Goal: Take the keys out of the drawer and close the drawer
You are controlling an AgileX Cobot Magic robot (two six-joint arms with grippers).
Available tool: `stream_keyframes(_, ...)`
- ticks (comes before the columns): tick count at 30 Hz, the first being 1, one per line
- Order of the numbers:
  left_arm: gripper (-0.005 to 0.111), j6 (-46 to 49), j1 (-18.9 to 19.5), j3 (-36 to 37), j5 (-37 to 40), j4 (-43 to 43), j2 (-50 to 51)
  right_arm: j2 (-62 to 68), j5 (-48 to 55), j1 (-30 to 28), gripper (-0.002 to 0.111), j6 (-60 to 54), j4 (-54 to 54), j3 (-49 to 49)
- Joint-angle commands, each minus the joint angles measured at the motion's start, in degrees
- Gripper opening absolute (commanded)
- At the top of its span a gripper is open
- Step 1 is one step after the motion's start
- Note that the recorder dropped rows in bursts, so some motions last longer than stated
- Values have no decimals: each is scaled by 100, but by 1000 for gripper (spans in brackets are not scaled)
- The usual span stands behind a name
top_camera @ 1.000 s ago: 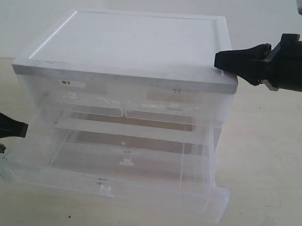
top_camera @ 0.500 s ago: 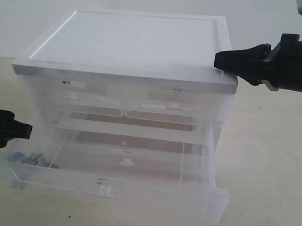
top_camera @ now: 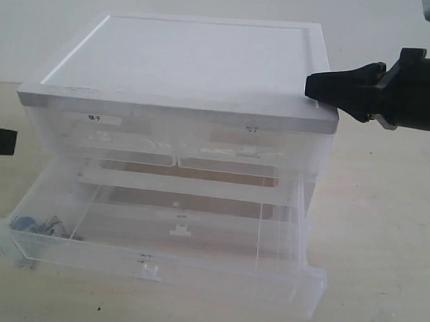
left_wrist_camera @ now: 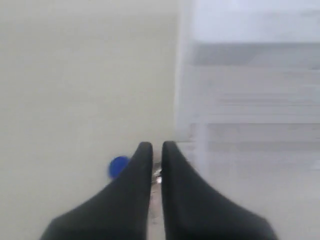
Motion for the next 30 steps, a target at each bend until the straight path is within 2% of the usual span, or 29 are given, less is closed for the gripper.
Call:
stream_keyframes(1, 5, 2919, -281, 331, -160, -2846, -803, 45, 213, 2, 0, 15, -445, 51)
stream_keyframes(5, 5, 5536, -505, 943, -323, -5477, -735, 45, 213, 2, 0, 3, -416, 51)
stream_keyframes(9, 5, 6491, -728, 1463, -352, -6603, -317, 45, 213, 2, 0, 3, -416, 51)
stream_keyframes(12, 5, 7447, -1113, 1503, -683, -7417, -207, 45, 213, 2, 0, 3, -416, 51)
stream_keyframes(18, 5, 7412, -1510, 1810, -1991, -7239, 144, 45, 237, 2, 0, -10, -416, 51)
stream_keyframes(25, 5, 7539, -2149, 2158, -4087, -7279, 1140, 45, 233, 2, 0, -11, -392, 51)
stream_keyframes(30, 5, 7505, -2492, 1931, -4719, -7280, 1407, 45, 232, 2, 0, -25, -387, 51)
